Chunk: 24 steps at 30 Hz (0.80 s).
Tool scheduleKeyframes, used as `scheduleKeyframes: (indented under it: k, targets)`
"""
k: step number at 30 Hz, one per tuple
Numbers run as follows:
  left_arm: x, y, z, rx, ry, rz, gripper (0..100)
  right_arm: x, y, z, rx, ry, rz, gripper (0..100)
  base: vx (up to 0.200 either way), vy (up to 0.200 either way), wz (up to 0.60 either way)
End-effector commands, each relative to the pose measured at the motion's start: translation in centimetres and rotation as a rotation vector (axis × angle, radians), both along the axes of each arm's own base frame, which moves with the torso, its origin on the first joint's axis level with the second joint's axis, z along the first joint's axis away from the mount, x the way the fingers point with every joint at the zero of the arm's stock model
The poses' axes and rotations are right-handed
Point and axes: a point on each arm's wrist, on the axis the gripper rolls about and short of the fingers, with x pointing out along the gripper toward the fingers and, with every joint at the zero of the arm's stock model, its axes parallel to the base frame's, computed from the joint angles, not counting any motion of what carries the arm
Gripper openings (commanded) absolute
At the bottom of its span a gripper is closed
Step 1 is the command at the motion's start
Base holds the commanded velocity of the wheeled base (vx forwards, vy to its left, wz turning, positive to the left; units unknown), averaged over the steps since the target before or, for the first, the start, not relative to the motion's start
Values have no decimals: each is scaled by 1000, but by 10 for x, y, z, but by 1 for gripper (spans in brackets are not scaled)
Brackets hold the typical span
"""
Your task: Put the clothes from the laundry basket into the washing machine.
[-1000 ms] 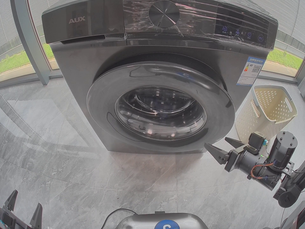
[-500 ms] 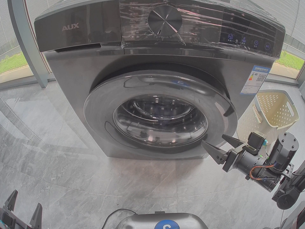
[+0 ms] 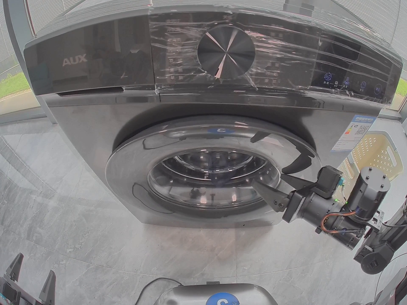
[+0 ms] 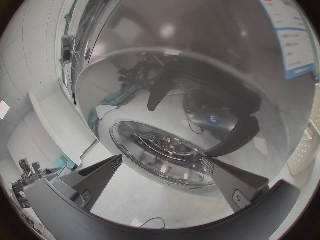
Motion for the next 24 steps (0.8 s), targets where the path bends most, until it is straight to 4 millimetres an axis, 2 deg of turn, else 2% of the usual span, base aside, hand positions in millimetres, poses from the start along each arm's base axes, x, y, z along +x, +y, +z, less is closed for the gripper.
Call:
scheduleKeyframes:
  k: [1, 5, 10, 12, 13, 15, 16, 17, 22, 23, 24]
  targets:
    - [1, 0, -5, -1, 9, 0, 100, 6, -3, 3, 16, -34, -41, 100, 0, 0, 0]
    - [1, 0, -5, -1, 9, 0, 100, -7, -6, -5, -12, 1, -21, 100, 0, 0, 0]
    - [0, 0, -4, -1, 8, 0, 100, -60, -20, -19, -77, 60, 89, 100, 0, 0, 0]
    - [1, 0, -5, -1, 11, 0, 100, -77, -29, -20, -79, 61, 120, 100, 0, 0, 0]
    - [1, 0, -5, -1, 9, 0, 100, -85, -33, -12, -56, 32, 130, 100, 0, 0, 0]
    - [1, 0, -5, -1, 11, 0, 100, -87, -35, -9, -46, 19, 130, 100, 0, 0, 0]
    - [1, 0, -4, -1, 9, 0, 100, -106, -51, 13, 21, -82, 125, 100, 0, 0, 0]
    - [0, 0, -4, -1, 8, 0, 100, -112, -59, 19, 36, -113, 117, 100, 0, 0, 0]
    - [1, 0, -4, -1, 17, -8, 100, -131, -93, 21, 5, -111, -20, 100, 0, 0, 0]
    - [1, 0, -4, -1, 17, -8, 100, -131, -94, 21, 4, -111, -27, 100, 0, 0, 0]
    - [1, 0, -4, -1, 18, -8, 100, -147, -110, 23, -11, -153, -91, 100, 0, 0, 0]
